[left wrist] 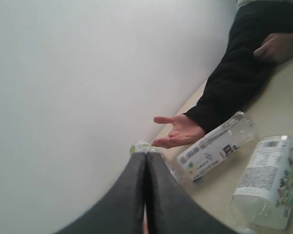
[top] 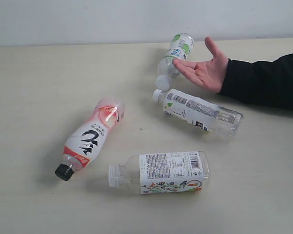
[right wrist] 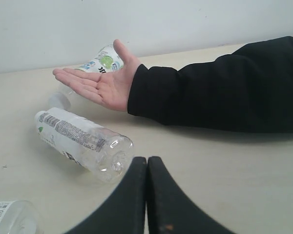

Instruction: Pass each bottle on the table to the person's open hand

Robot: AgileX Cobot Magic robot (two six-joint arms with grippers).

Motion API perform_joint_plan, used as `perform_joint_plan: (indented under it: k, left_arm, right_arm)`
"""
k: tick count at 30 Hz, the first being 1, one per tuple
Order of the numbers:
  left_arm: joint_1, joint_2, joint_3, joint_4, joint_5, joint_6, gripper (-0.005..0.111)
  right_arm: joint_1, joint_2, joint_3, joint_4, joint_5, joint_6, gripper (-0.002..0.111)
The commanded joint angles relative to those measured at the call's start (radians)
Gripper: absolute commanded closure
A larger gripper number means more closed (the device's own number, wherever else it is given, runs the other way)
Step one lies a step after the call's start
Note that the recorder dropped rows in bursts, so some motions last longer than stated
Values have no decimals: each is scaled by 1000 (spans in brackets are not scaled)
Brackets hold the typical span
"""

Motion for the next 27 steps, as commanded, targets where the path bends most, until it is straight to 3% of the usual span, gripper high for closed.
perform_joint_plan:
  k: [1,15,27]
  left_arm:
    - [2,-5,-3,-23,-26,-59,107]
    - [2,-5,-3,-16,-390,-53,107]
    - [2,-5,-3,-23,-508,-53,107]
  right_arm:
    - [1,-1,5,-1,-12,0,108]
    - [1,-1,5,-1,-12,0,108]
    - [1,-1,5,-1,-12,0,108]
